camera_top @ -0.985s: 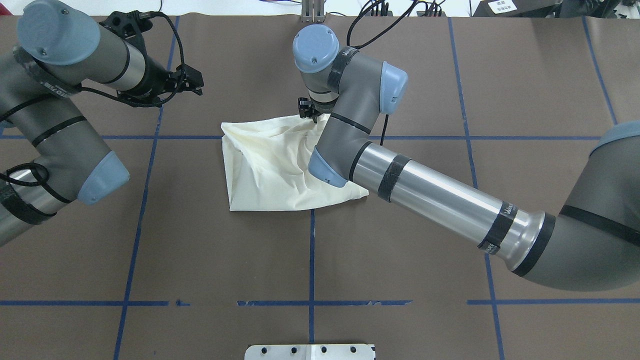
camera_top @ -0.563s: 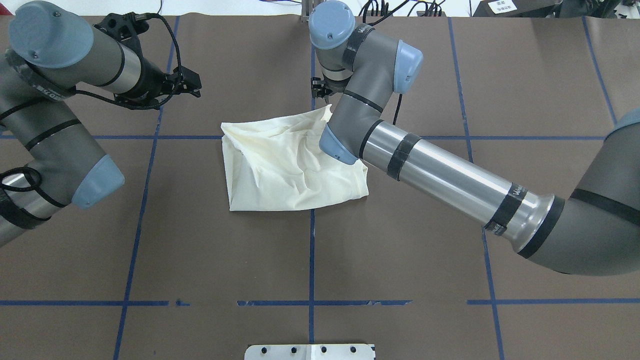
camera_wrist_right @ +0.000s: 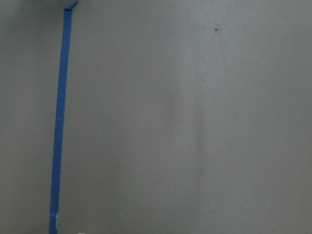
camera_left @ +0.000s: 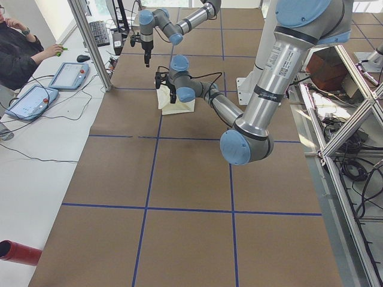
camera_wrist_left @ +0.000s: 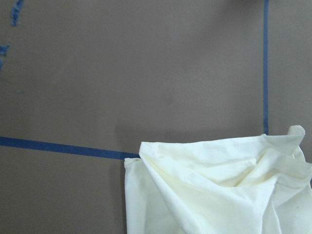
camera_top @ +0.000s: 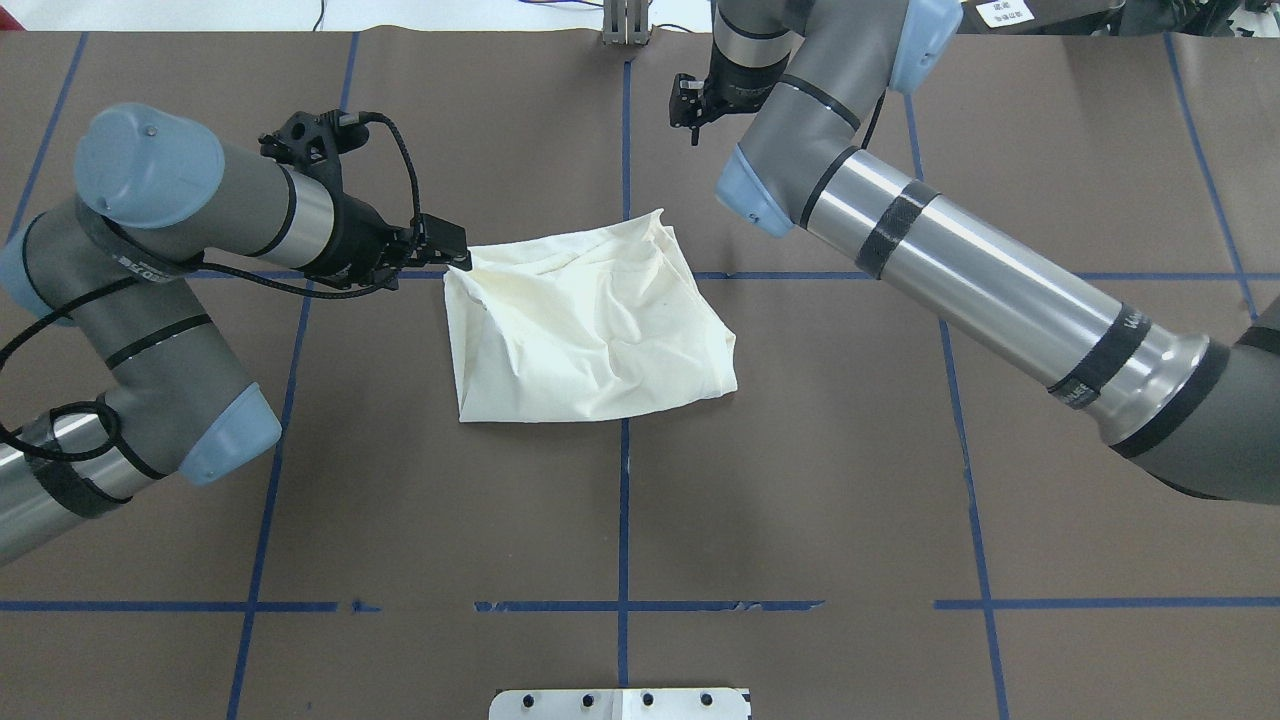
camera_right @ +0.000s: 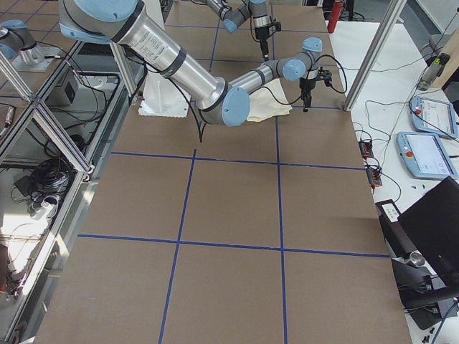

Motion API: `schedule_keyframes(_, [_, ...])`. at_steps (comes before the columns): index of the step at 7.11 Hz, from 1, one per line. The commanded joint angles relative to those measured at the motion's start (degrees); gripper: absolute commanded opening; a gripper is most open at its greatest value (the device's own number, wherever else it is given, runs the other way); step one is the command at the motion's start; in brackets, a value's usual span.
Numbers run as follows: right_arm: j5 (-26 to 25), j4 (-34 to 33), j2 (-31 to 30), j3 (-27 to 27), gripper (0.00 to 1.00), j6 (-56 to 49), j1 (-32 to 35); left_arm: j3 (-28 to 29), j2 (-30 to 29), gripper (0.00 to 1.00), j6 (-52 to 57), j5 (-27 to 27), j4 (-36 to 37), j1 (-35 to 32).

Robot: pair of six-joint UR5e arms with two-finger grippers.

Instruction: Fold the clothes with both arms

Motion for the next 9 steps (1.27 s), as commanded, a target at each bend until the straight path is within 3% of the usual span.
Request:
schedule_keyframes(1, [2.3,-0.5,-2.5,3.4,1.0,-0.4,1.6,10.6,-1.9,1.0,0.1,0.2,-16.3,0.9])
schedule_keyframes(3, [3.4,-0.8,-3.5,4.3,1.0,-0.4,2.5,14.2,-3.3,1.0,-0.1,0.3,-22.4,3.4])
schedule_keyframes(9, [3.5,-0.8,-4.6,5.5,1.0,-1.1,3.0,13.1,-3.5,1.0,0.0,-0.5,-22.8,10.1])
